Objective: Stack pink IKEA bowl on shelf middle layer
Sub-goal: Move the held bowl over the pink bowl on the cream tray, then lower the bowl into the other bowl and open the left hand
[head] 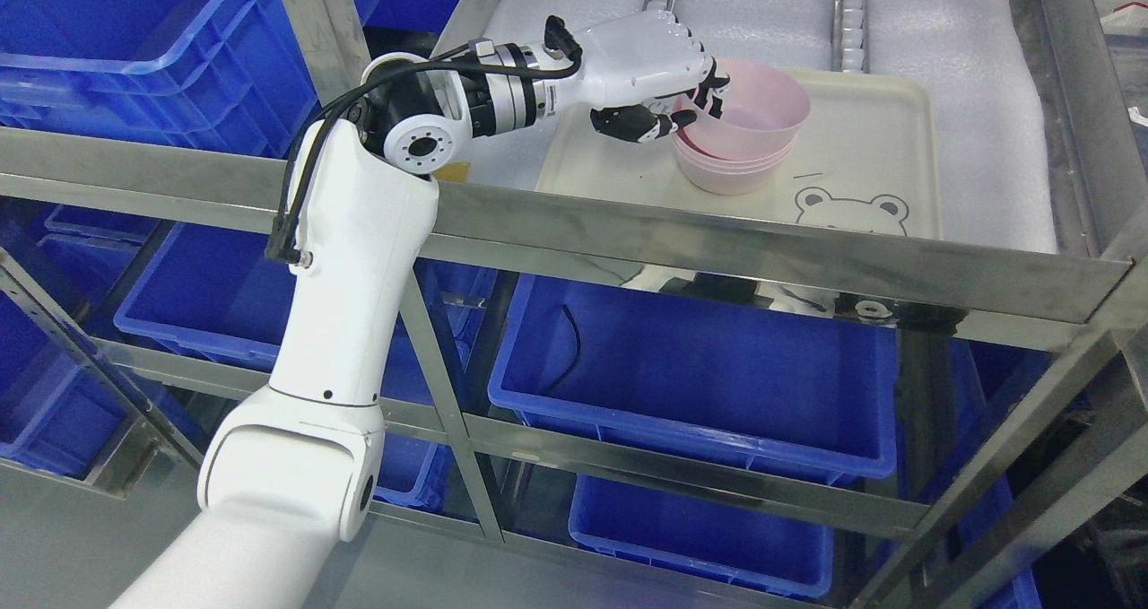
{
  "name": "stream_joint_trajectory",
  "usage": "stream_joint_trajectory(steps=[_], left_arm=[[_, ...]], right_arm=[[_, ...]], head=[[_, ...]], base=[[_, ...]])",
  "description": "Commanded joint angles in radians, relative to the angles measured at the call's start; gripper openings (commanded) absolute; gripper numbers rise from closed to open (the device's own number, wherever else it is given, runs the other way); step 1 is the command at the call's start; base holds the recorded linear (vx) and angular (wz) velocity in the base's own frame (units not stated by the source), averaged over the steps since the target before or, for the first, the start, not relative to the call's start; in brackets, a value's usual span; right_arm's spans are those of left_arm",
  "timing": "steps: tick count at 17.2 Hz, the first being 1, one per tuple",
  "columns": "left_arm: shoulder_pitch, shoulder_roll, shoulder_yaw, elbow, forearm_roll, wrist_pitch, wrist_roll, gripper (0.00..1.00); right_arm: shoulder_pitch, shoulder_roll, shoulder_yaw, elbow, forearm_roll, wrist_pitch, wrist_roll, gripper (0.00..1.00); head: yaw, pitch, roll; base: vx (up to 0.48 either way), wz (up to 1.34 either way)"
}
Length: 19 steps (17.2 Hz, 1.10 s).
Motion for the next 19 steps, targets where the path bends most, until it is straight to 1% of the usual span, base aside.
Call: stream_joint_trajectory(steps=[1,2,3,5,6,7,8,9,10,11,12,13,14,16,19], left_arm=[[0.023,0.017,0.002,0.006,-0.001,0.0,-0.008,0.12],[0.027,0.017,0.004,0.006,-0.001,0.0,-0.008,0.2],[0.029,0.017,0.005,0.005,0.001,0.0,-0.008,0.31],[0.029,0.017,0.017,0.003,0.008,0.0,-0.006,0.46],[0.029,0.017,0.024,0.0,0.014,0.0,0.001,0.58],[0.029,0.017,0.033,-0.003,0.024,0.0,0.004,0.67],[0.028,0.017,0.053,-0.004,0.051,0.0,0.004,0.73],[0.028,0.017,0.069,-0.007,0.13,0.0,0.004,0.76],[0.025,0.017,0.071,-0.012,0.221,0.0,0.004,0.76],[0.023,0.017,0.061,-0.023,0.343,0.0,0.004,0.76],[0.023,0.017,0.036,-0.042,0.475,0.0,0.004,0.76],[0.024,0.017,-0.016,-0.062,0.61,0.0,0.007,0.76],[0.032,0.017,-0.069,-0.076,0.711,0.0,0.007,0.76],[0.096,0.017,-0.206,-0.133,0.827,0.0,0.007,0.76],[0.234,0.017,-0.447,-0.201,0.835,0.0,0.012,0.76]], right_arm=[[0.0,-0.017,0.005,-0.017,-0.001,0.001,0.0,1.0],[0.0,-0.017,0.003,-0.017,-0.001,0.001,0.0,1.0],[0.0,-0.017,0.005,-0.017,0.001,0.001,0.0,1.0],[0.0,-0.017,0.005,-0.017,0.001,0.001,0.0,1.0],[0.0,-0.017,0.005,-0.017,-0.001,0.001,0.0,1.0],[0.0,-0.017,0.005,-0.017,0.001,0.001,0.0,1.0],[0.0,-0.017,0.005,-0.017,0.001,0.001,0.0,1.0],[0.0,-0.017,0.005,-0.017,-0.001,0.001,0.0,1.0],[0.0,-0.017,0.003,-0.017,0.001,0.001,0.0,1.0],[0.0,-0.017,0.003,-0.017,0.001,0.001,0.0,1.0],[0.0,-0.017,0.005,-0.017,0.001,0.001,0.0,1.0],[0.0,-0.017,0.005,-0.017,0.001,0.001,0.0,1.0],[0.0,-0.017,0.005,-0.017,-0.001,0.001,0.0,1.0],[0.0,-0.017,0.005,-0.017,0.001,0.001,0.0,1.0],[0.0,-0.017,0.005,-0.017,0.001,0.001,0.0,1.0]], head=[[0.0,0.0,0.0],[0.0,0.0,0.0],[0.0,0.0,0.0],[0.0,0.0,0.0],[0.0,0.0,0.0],[0.0,0.0,0.0],[0.0,0.0,0.0],[0.0,0.0,0.0],[0.0,0.0,0.0],[0.0,0.0,0.0],[0.0,0.0,0.0],[0.0,0.0,0.0],[0.0,0.0,0.0],[0.0,0.0,0.0],[0.0,0.0,0.0]], base=[[0.0,0.0],[0.0,0.0],[0.0,0.0],[0.0,0.0],[0.0,0.0],[0.0,0.0],[0.0,0.0],[0.0,0.0],[0.0,0.0],[0.0,0.0],[0.0,0.0],[0.0,0.0],[0.0,0.0],[0.0,0.0],[0.0,0.0]])
